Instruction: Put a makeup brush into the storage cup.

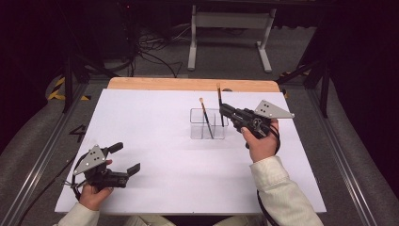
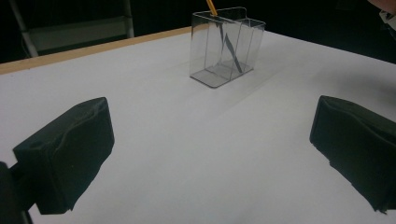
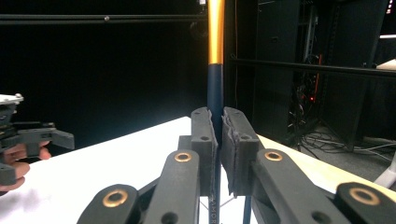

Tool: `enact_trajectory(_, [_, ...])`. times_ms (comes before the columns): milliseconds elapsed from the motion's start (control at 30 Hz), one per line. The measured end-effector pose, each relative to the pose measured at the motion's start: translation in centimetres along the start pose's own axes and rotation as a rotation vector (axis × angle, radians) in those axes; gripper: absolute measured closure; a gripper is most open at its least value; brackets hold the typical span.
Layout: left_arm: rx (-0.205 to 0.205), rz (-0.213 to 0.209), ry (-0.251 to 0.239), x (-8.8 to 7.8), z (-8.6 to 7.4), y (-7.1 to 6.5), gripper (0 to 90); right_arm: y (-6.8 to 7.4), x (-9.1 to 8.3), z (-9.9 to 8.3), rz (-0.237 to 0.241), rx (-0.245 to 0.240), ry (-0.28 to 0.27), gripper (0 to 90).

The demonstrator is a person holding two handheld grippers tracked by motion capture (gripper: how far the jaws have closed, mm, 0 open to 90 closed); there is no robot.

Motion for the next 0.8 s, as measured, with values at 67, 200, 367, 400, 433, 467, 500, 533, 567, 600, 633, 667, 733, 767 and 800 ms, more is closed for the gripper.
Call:
enact_trajectory(67, [-0.004, 0.008, -0.003, -0.3, -0.1, 0.1, 0.5, -0.2, 0.4, -0.1, -0.001, 0.001, 0.004, 84.1])
enact_trajectory(200, [-0.005, 0.017, -0.008, -0.6, -0.1, 0.2, 0.5, -0.7, 1.1, -0.4, -0.008, 0.004, 0.015, 84.1])
enact_trajectory(367, [-0.006, 0.021, -0.008, -0.8, -0.1, 0.2, 0.5, -1.0, 1.8, -0.8, -0.017, 0.008, 0.032, 84.1])
enact_trajectory(400, [-0.006, 0.021, -0.008, -0.8, -0.1, 0.2, 0.5, -1.0, 1.9, -0.9, -0.019, 0.009, 0.031, 84.1])
enact_trajectory(433, [-0.005, 0.023, -0.007, -0.8, -0.1, 0.2, 0.5, -1.1, 2.0, -0.9, -0.021, 0.009, 0.034, 84.1])
enact_trajectory(467, [-0.007, 0.019, -0.006, -0.8, 0.0, 0.2, 0.5, -1.1, 2.0, -0.9, -0.021, 0.009, 0.034, 84.1])
enact_trajectory(500, [-0.009, 0.016, -0.006, -0.7, -0.1, 0.2, 0.5, -1.3, 2.2, -1.0, -0.026, 0.009, 0.036, 84.1])
enact_trajectory(533, [-0.009, 0.017, -0.008, -0.7, -0.1, 0.2, 0.5, -1.4, 2.3, -1.0, -0.029, 0.008, 0.038, 84.1])
enact_trajectory(567, [-0.009, 0.017, -0.008, -0.6, -0.1, 0.2, 0.5, -1.4, 2.3, -1.0, -0.029, 0.008, 0.038, 84.1])
enact_trajectory(600, [-0.01, 0.015, -0.004, -0.6, -0.1, 0.2, 0.5, -1.5, 2.4, -0.9, -0.031, 0.012, 0.036, 84.1])
enact_trajectory(633, [-0.01, 0.014, -0.005, -0.6, -0.1, 0.2, 0.4, -1.6, 2.5, -0.9, -0.033, 0.013, 0.035, 84.1])
enact_trajectory(667, [-0.011, 0.013, -0.006, -0.6, -0.1, 0.2, 0.5, -1.6, 2.6, -1.0, -0.036, 0.014, 0.035, 84.1])
enact_trajectory(733, [-0.009, 0.019, -0.006, -0.6, -0.1, 0.2, 0.5, -1.7, 2.8, -1.0, -0.038, 0.017, 0.033, 84.1])
enact_trajectory(767, [-0.011, 0.015, -0.006, -0.4, -0.1, 0.1, 0.5, -1.8, 2.9, -1.1, -0.041, 0.017, 0.035, 84.1])
enact_trajectory(800, [-0.011, 0.015, -0.006, -0.4, -0.1, 0.1, 0.5, -1.8, 2.9, -1.1, -0.041, 0.017, 0.035, 84.1])
Point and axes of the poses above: each handheld gripper's, and its own axes: x roughly forward along the jaws, z roughly out of its top, y roughly to its left, the point moved 6 cm from there along x, roughly forward along the jaws, and after that the axes turned 11 degrees about -y, right-handed, at the moved point
